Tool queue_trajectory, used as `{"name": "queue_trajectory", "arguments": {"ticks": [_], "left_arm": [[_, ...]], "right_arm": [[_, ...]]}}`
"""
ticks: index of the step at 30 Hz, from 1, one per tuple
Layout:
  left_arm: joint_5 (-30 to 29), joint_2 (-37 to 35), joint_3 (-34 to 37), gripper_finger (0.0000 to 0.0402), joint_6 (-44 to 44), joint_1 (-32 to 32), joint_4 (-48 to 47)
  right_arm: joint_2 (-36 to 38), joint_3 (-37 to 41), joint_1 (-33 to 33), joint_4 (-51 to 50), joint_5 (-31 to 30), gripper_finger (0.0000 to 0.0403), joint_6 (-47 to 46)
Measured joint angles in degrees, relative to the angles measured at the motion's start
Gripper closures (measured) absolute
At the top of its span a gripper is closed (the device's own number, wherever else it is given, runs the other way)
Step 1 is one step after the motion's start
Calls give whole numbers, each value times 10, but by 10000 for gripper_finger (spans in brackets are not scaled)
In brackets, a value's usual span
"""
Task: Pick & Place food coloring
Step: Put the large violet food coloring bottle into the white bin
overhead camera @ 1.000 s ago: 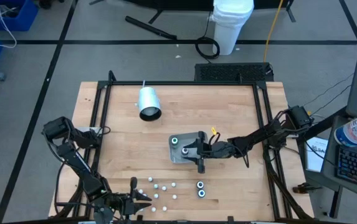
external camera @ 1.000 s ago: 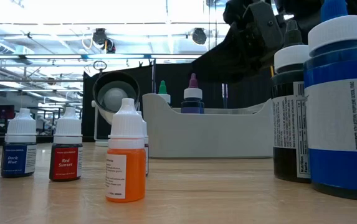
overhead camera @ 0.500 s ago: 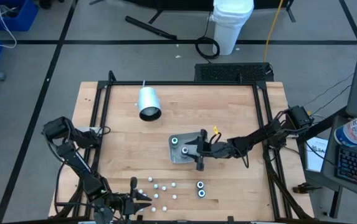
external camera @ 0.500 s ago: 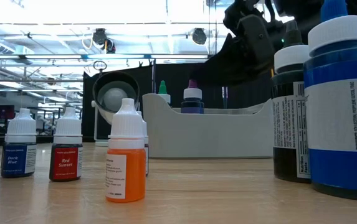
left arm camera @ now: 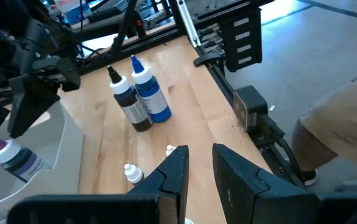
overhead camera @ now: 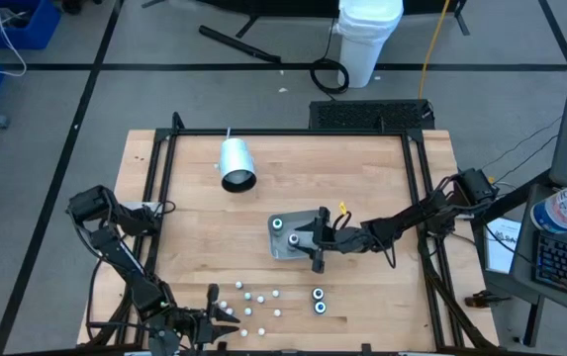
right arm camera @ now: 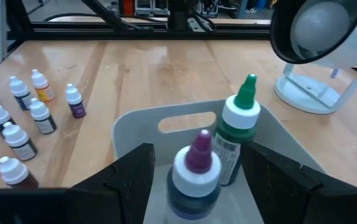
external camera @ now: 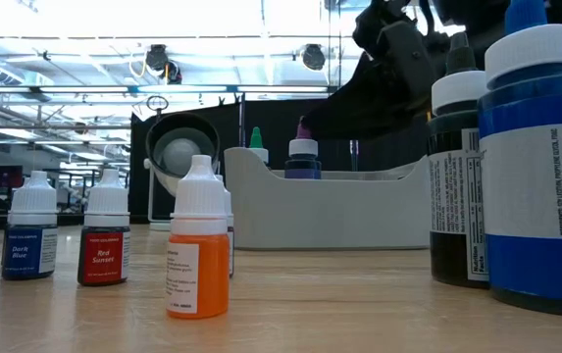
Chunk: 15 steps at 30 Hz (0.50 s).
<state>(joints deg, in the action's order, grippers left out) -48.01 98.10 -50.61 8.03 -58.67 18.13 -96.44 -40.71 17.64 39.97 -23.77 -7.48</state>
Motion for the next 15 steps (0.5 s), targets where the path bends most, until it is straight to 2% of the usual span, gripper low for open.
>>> {"name": "queue_trajectory", "arguments": {"ticks": [6, 15], "left_arm": [[0, 0, 0, 323, 0, 0, 1], [0, 0, 0, 323, -4, 2, 1]], "right_arm": [[0, 0, 6, -29, -1, 176, -21], [0, 0, 5, -17, -4, 177, -24]]}}
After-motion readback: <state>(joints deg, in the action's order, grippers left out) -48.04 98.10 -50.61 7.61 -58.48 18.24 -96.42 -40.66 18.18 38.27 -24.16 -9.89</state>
